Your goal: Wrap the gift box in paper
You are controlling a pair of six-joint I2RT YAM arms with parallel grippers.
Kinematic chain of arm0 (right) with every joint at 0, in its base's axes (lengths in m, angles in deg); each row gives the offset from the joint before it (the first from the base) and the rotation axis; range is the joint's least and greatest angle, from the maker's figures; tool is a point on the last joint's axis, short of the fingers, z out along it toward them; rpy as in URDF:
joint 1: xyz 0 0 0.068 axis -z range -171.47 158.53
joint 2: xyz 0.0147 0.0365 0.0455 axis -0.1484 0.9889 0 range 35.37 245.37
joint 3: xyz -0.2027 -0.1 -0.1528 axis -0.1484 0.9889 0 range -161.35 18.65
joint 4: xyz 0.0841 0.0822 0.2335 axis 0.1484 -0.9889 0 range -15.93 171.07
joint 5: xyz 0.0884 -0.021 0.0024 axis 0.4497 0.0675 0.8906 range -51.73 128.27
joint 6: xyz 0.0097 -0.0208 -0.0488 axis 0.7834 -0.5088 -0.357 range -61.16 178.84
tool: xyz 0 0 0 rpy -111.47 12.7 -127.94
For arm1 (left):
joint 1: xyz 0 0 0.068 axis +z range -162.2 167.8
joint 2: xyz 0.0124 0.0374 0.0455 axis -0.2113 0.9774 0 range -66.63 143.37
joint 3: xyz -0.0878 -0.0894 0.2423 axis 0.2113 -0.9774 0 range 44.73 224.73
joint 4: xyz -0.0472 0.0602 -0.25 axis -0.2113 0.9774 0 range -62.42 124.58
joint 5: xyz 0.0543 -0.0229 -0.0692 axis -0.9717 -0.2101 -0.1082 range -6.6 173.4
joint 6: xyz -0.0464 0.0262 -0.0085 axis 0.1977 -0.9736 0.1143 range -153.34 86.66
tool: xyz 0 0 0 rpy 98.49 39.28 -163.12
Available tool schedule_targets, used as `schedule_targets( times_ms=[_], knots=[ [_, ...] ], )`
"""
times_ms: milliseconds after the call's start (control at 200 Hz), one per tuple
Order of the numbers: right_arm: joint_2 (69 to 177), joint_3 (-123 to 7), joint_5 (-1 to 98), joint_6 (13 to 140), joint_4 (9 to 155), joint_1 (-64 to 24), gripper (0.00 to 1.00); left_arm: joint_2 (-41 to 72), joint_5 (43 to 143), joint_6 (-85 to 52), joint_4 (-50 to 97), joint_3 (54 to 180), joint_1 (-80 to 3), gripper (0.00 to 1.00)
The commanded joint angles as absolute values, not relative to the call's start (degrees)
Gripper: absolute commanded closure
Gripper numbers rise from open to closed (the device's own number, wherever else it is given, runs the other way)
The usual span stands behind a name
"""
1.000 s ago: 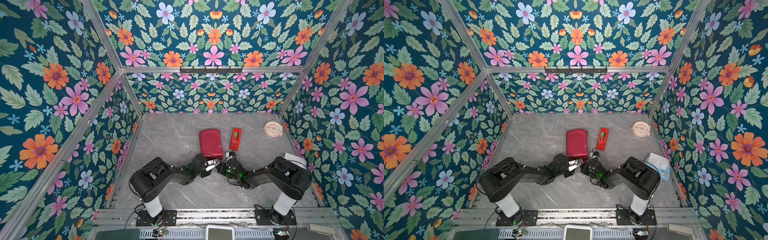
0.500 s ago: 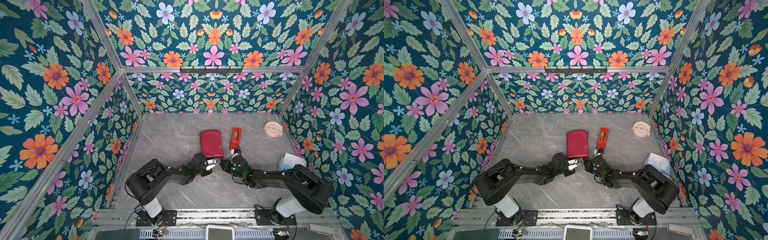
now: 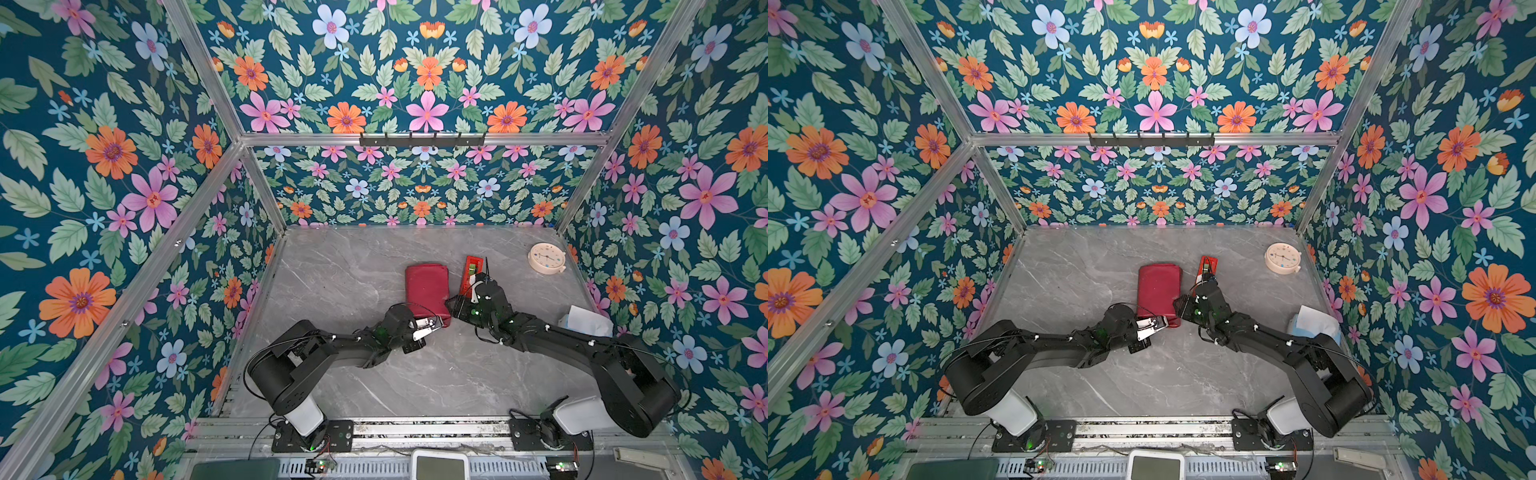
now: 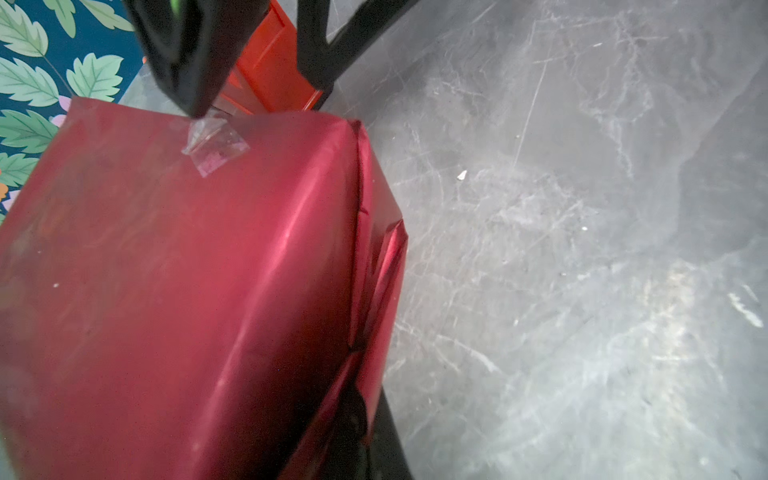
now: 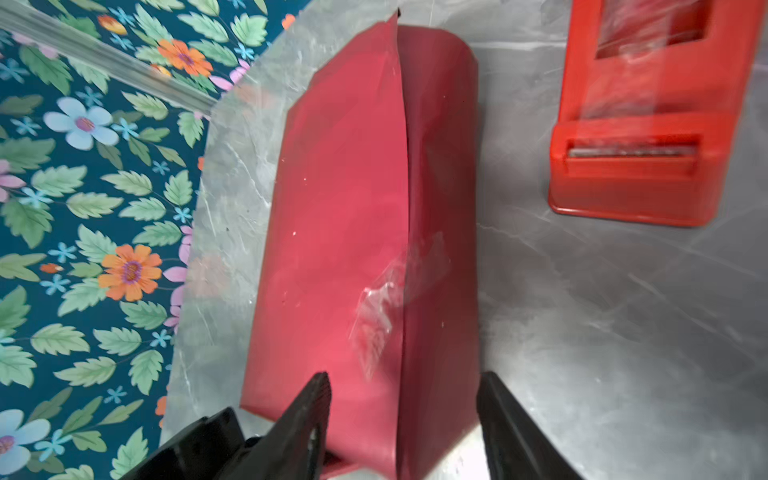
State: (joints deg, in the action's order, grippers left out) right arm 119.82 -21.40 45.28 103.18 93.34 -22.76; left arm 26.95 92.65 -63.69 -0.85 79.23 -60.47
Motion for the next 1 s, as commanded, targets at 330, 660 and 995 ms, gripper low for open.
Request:
schedule_targets(
  times_ms=[330, 660, 995],
  knots=[
    [123.84, -23.22, 51.48, 93.91, 88.24, -22.49, 0.49, 25.84, 95.57, -61.93, 3.67, 83.04, -61.24, 1.00],
    [123.61, -23.07, 52.87, 87.67, 85.49, -22.47, 0.52, 26.18, 94.79, -59.80, 4.04, 85.13, -61.24, 1.00],
    [124.78, -25.01, 59.34, 84.45, 85.11, -22.44, 0.53, 24.89, 92.03, -53.65, 4.21, 83.16, -61.37, 1.00]
  ],
)
